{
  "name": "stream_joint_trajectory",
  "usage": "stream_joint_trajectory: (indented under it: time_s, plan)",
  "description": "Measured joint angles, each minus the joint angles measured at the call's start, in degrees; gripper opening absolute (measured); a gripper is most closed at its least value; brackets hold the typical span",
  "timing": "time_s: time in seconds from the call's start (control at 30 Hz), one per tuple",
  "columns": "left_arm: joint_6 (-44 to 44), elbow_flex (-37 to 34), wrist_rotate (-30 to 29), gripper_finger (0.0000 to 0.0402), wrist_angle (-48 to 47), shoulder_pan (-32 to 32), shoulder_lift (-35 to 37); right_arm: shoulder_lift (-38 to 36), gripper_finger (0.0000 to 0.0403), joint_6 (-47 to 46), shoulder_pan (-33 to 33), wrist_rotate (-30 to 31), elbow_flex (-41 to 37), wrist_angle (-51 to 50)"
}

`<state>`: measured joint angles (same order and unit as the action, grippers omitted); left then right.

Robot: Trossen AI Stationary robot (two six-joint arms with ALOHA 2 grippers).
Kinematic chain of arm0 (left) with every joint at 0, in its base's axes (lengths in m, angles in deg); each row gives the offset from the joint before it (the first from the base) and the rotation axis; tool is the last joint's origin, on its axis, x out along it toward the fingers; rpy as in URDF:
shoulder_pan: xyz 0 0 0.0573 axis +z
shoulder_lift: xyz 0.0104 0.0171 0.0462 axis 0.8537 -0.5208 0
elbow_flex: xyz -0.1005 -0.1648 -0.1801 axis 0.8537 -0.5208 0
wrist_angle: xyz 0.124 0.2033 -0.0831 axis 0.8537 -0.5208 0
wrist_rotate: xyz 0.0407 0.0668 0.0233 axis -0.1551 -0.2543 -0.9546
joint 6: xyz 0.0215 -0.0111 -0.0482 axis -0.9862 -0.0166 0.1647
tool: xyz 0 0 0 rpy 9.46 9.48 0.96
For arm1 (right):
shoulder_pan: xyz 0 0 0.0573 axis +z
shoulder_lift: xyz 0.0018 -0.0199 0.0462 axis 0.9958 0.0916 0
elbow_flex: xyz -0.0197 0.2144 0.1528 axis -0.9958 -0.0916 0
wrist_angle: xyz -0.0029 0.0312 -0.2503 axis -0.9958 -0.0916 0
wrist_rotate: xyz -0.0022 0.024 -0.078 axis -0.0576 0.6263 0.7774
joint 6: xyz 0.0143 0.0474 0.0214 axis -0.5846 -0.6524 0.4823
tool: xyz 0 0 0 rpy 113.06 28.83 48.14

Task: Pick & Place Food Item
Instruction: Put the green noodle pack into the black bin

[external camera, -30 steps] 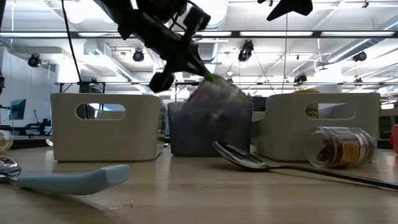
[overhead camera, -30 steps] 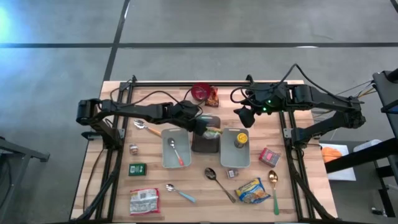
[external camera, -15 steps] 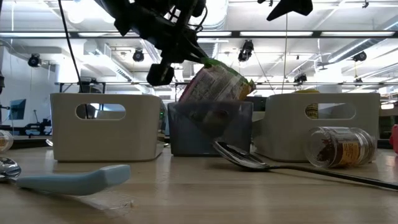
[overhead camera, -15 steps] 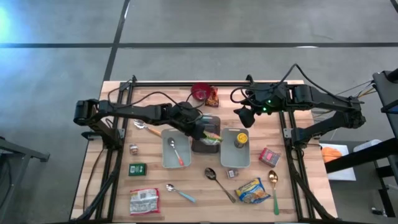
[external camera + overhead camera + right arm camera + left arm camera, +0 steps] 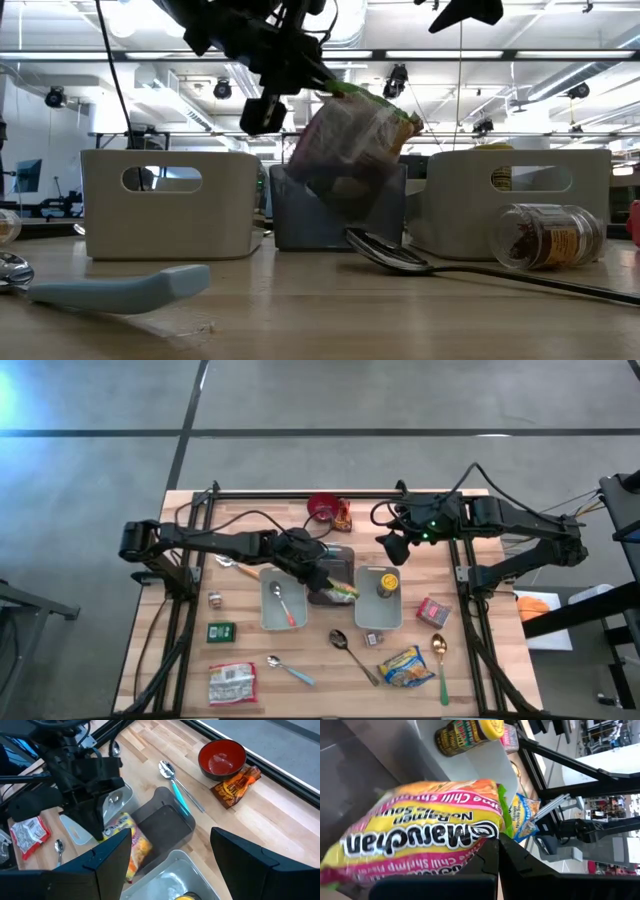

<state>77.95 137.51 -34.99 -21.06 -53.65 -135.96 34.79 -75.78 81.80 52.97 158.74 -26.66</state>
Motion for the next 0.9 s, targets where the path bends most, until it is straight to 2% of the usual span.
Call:
stream_joint_trajectory:
  time_s: [0.37, 0.47, 0.6, 0.8, 0.83, 0.9]
  plan:
    - [0.5, -0.1, -0.3, 0.0, -0.5, -0.3, -0.3, 3.5, 0.0267, -4.4, 0.2, 0.0, 0.0, -1.5]
    - [1.0, -1.3, -0.9, 0.0, 0.1, -0.5, -0.3, 5.6, 0.025, -4.7, -0.8, 0.2, 0.0, -3.4]
    - [3.9, -3.9, -1.1, 0.0, 2.7, -0.8, -0.3, 8.8, 0.0183, -5.4, -3.7, 0.5, 0.0, -6.3]
    - [7.2, -7.4, -1.1, 0.0, 11.3, -2.4, -0.3, 12.8, 0.0041, -0.9, -7.0, 0.5, -0.1, -4.5]
    - [7.9, -7.8, -1.1, 0.0, 12.2, -2.5, -0.3, 13.3, 0.0024, 0.3, -7.6, 0.2, -0.1, -3.9]
    - [8.8, -8.4, -2.0, 0.0, 12.5, -2.7, -0.3, 14.6, 0.0017, 1.5, -8.8, -1.0, -0.1, -2.0]
